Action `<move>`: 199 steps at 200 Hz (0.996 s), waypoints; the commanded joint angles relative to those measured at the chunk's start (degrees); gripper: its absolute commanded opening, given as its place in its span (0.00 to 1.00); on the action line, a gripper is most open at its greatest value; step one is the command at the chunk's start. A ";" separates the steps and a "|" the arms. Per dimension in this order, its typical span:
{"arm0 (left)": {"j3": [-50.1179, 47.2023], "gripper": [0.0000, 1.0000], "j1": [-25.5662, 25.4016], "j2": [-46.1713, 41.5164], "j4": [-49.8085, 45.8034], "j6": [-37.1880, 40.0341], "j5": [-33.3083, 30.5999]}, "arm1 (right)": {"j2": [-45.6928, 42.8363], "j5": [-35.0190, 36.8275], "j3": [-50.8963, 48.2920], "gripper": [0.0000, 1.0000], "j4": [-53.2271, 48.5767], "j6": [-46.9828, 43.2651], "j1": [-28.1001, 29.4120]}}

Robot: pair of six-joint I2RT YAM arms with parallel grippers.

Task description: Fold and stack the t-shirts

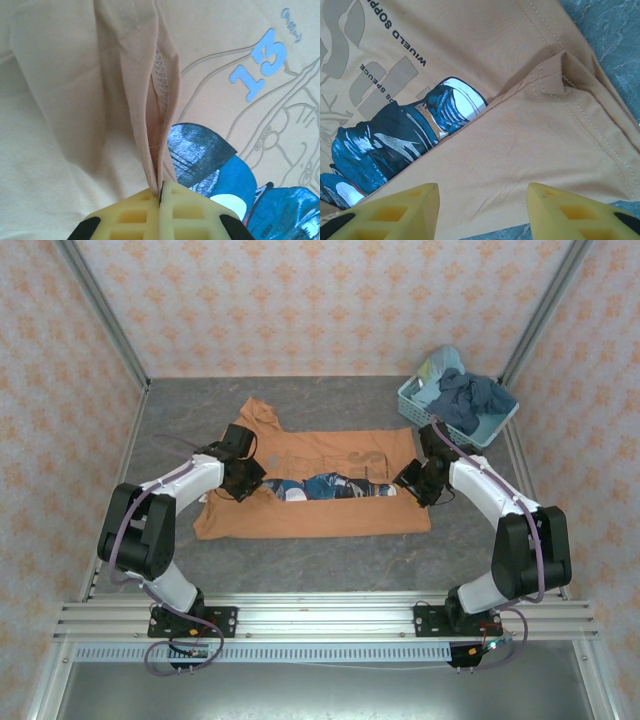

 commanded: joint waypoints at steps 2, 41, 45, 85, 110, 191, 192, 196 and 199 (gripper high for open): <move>2.98 0.00 -0.47 1.55 -0.72 1.31 -0.56 | 0.08 2.99 1.90 0.47 -2.58 -0.03 0.36; 10.92 0.00 -1.36 7.63 -2.70 4.25 -0.58 | -1.21 5.50 0.99 0.45 -3.56 1.70 0.17; 11.95 0.00 -1.48 8.44 -3.21 4.74 -0.80 | -1.36 5.66 0.84 0.45 -3.57 1.91 0.15; 19.09 0.15 -2.73 12.97 -7.48 7.18 -2.99 | -1.02 5.00 -0.10 0.45 -2.51 3.66 0.01; 19.13 0.47 -2.72 8.93 -7.76 6.32 -5.64 | -0.69 5.04 -0.01 0.45 -2.30 4.62 -1.06; 1.49 0.41 -2.01 -9.07 -5.14 -1.04 -2.56 | -0.86 5.07 -0.95 0.41 0.70 8.26 -5.35; 1.29 0.40 -1.99 -9.15 -5.35 -1.11 -2.48 | -0.87 5.09 -0.96 0.40 0.73 8.25 -5.35; 0.49 0.38 -1.82 -9.48 -5.91 -1.34 -2.32 | -0.85 5.11 -1.12 0.39 0.67 8.36 -5.35; -0.11 0.36 -1.64 -9.70 -6.33 -1.60 -2.24 | -0.88 5.16 -1.29 0.38 0.52 8.51 -5.35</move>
